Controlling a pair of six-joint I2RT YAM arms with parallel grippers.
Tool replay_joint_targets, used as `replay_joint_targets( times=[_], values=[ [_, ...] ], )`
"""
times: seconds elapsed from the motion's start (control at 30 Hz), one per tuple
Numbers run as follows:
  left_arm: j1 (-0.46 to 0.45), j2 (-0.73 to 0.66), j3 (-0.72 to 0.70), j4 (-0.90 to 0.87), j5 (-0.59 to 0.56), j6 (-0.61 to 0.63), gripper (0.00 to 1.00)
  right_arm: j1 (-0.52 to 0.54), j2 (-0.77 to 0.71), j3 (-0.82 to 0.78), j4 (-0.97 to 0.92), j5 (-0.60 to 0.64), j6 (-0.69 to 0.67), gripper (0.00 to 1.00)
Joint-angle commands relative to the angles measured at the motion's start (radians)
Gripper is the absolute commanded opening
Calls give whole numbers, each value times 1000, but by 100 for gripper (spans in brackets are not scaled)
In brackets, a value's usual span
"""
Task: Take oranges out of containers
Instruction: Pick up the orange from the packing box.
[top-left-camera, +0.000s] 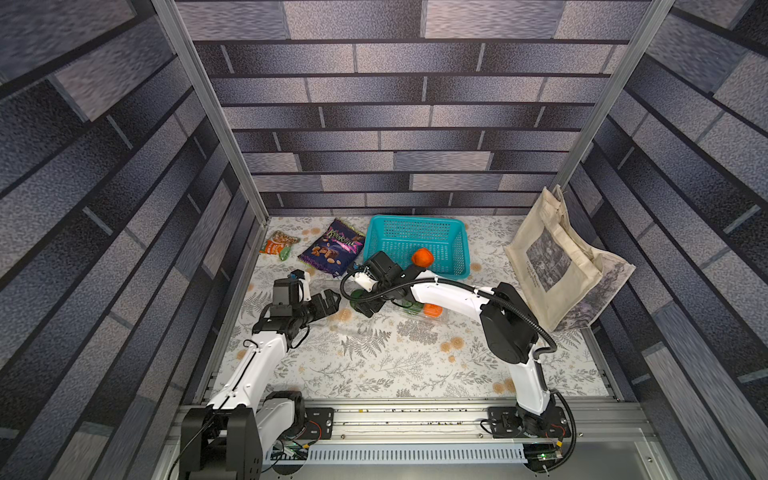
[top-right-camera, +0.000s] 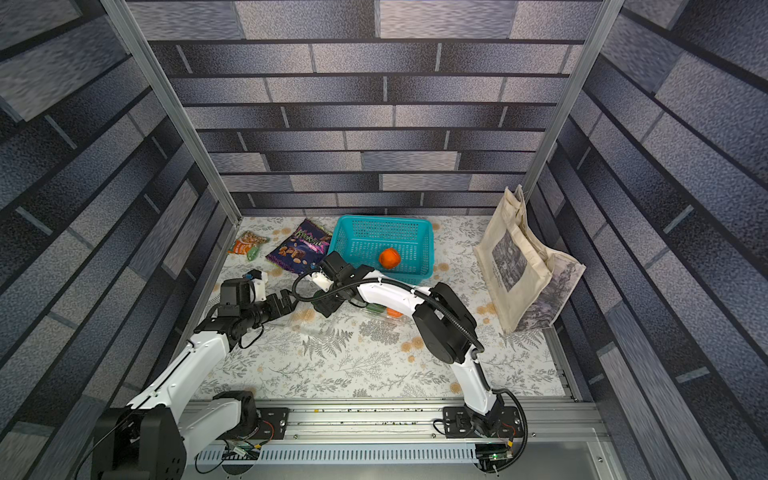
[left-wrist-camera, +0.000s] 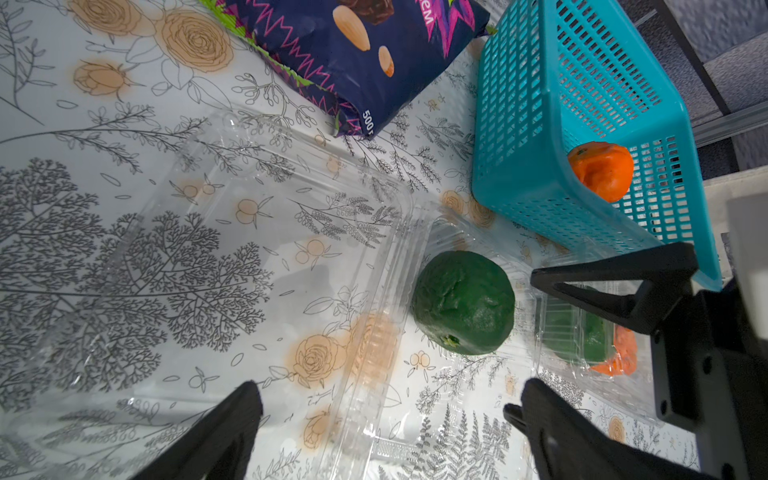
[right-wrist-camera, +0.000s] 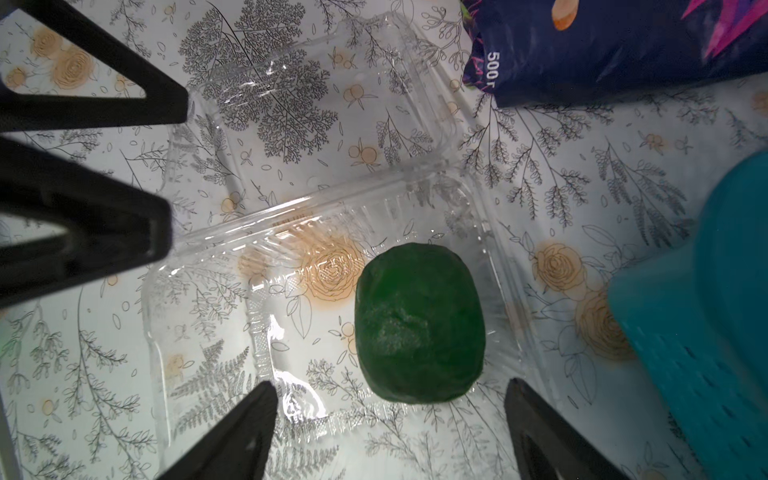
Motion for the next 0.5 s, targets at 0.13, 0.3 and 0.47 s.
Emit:
replay_joint_targets(
  times=[0.13, 0.3, 0.47],
  values=[
    [-5, -6, -11, -4, -6, 3, 100, 27, 44, 36, -6, 10, -1, 82],
    [-5, -7, -13, -5, -5, 3, 100, 38, 63, 55, -14, 12, -7, 80],
    [-6, -9, -13, -6, -4, 3, 100, 40, 93, 83, -18, 21, -6, 81]
  ],
)
